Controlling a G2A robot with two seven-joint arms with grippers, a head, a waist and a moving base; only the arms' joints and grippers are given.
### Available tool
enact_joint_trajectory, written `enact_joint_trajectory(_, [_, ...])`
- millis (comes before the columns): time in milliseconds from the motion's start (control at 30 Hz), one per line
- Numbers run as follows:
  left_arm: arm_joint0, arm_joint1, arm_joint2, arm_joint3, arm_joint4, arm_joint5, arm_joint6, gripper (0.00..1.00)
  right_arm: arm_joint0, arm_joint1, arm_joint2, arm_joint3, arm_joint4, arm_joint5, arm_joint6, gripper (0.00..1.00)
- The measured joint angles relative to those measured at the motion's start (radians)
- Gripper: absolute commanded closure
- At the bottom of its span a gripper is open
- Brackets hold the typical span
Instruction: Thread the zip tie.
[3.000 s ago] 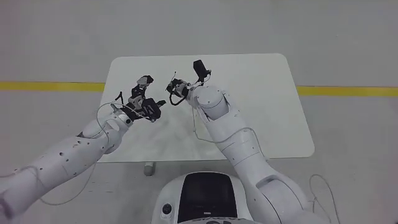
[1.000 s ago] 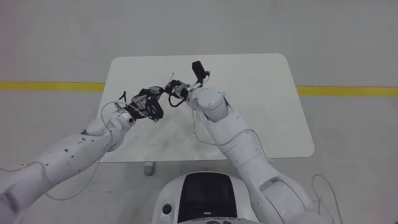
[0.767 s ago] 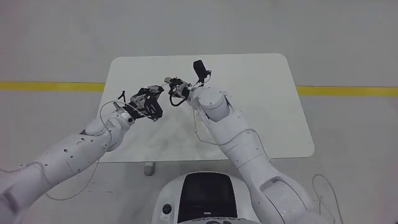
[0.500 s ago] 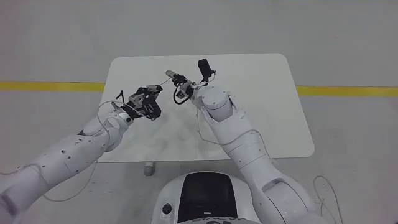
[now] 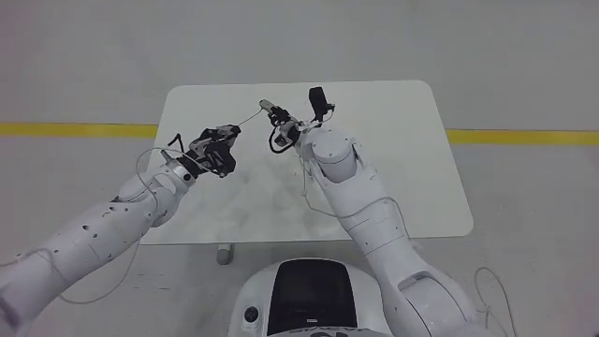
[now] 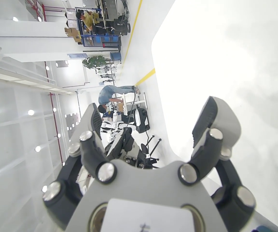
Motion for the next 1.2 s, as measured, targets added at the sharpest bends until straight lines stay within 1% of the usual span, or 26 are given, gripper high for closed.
enact_joint_trajectory(100, [-0.006,0.002,-0.033,0.026,-0.044,-0.051,0.023,1.0,-0.013,0.015,0.041,-0.03,0.01,-0.006,0.031,0.0])
enact_joint_trajectory(200, [-0.012,0.008,-0.064,0.053,-0.08,-0.127,0.068,1.0,-0.026,0.031,0.074,-0.059,0.014,-0.006,0.086,0.0])
enact_joint_trajectory(300, [-0.016,0.014,-0.094,0.078,-0.128,-0.224,0.121,1.0,-0.038,0.042,0.095,-0.079,0.027,-0.01,0.127,0.0])
enact_joint_trajectory(333, [-0.018,0.016,-0.104,0.087,-0.151,-0.273,0.148,1.0,-0.041,0.045,0.101,-0.083,0.036,-0.012,0.135,0.0])
enact_joint_trajectory(400, [-0.019,0.018,-0.116,0.102,-0.184,-0.357,0.195,1.0,-0.044,0.049,0.104,-0.085,0.045,-0.013,0.143,0.0])
enact_joint_trajectory(433, [-0.02,0.019,-0.12,0.114,-0.193,-0.413,0.234,1.0,-0.044,0.051,0.105,-0.084,0.048,-0.013,0.145,0.0])
enact_joint_trajectory(467, [-0.021,0.019,-0.12,0.121,-0.189,-0.442,0.26,1.0,-0.044,0.052,0.106,-0.083,0.049,-0.013,0.144,0.0])
enact_joint_trajectory(500, [-0.021,0.019,-0.12,0.123,-0.183,-0.454,0.274,1.0,-0.044,0.052,0.106,-0.083,0.049,-0.013,0.144,0.0])
enact_joint_trajectory(633, [-0.021,0.019,-0.119,0.123,-0.18,-0.448,0.266,1.0,-0.044,0.051,0.106,-0.082,0.049,-0.013,0.143,0.0])
enact_joint_trajectory(1200, [-0.021,0.019,-0.119,0.123,-0.18,-0.448,0.266,1.0,-0.044,0.051,0.106,-0.082,0.049,-0.013,0.143,0.0])
